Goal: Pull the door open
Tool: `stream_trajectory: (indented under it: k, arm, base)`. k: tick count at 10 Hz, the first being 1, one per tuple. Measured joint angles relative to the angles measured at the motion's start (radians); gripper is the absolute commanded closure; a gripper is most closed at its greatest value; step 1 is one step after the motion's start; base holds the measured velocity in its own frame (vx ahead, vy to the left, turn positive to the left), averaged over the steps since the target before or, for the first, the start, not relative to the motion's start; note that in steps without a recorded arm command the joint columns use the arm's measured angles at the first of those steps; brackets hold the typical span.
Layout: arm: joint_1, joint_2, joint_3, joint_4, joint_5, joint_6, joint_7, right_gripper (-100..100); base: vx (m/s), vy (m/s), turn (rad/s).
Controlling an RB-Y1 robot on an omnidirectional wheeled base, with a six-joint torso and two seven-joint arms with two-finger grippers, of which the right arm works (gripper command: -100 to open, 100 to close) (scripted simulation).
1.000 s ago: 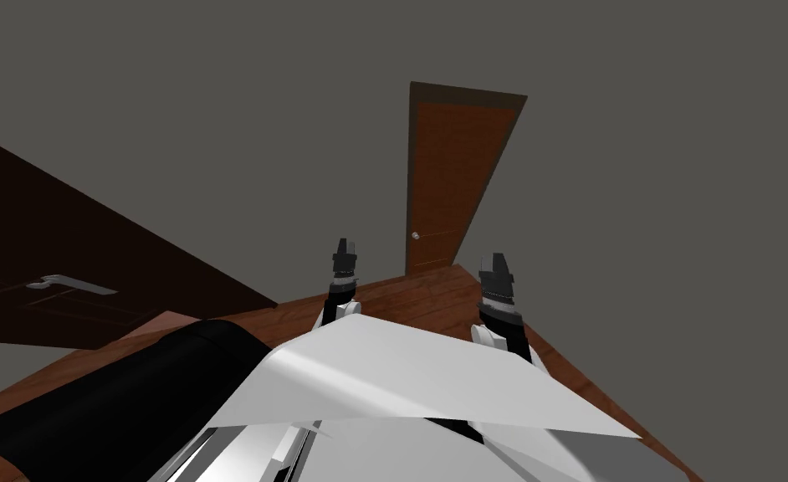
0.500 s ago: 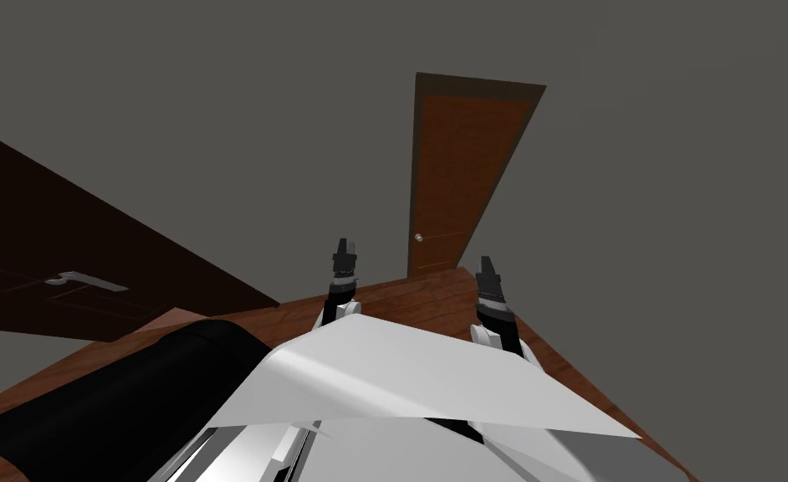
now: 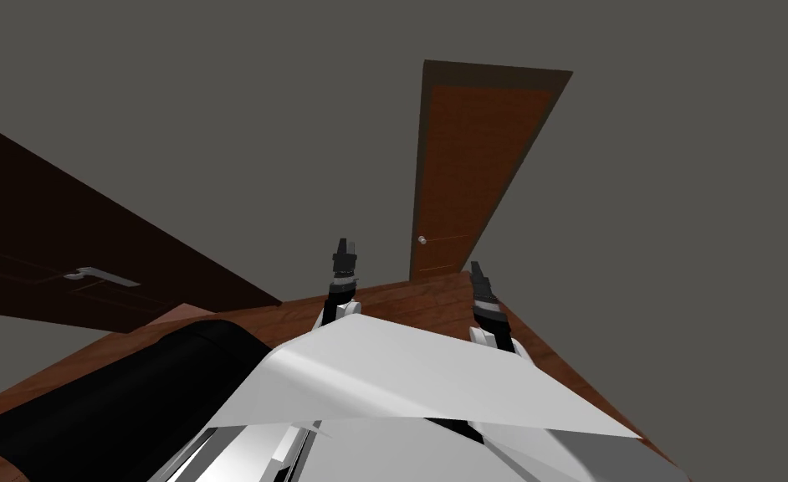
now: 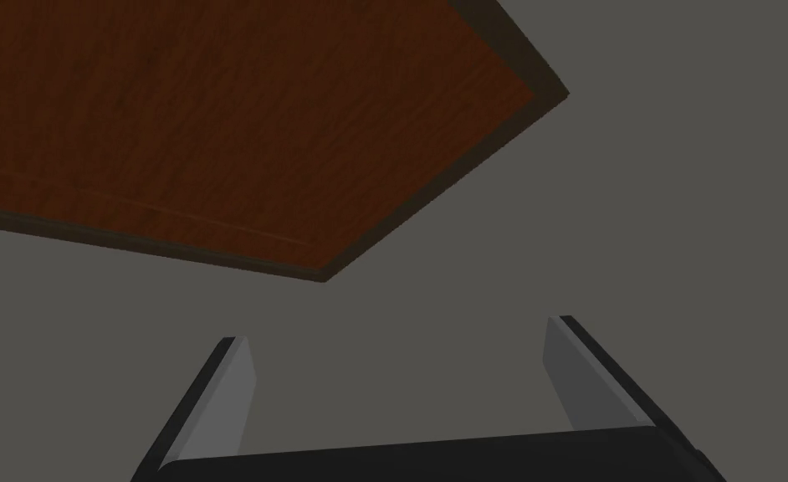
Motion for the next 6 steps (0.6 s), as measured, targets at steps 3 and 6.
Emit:
stream_trajectory:
  k: [3, 6]
  arm:
    - [-0.017, -0.016, -0.012, 0.062, 0.026, -0.006, 0.060, -100]
    - [-0.044, -0.023, -0.021, 0.146, 0.045, -0.028, 0.107, -100]
  base:
    - [0.084, 0.006, 0.052]
    - [0.074, 0.010, 0.061]
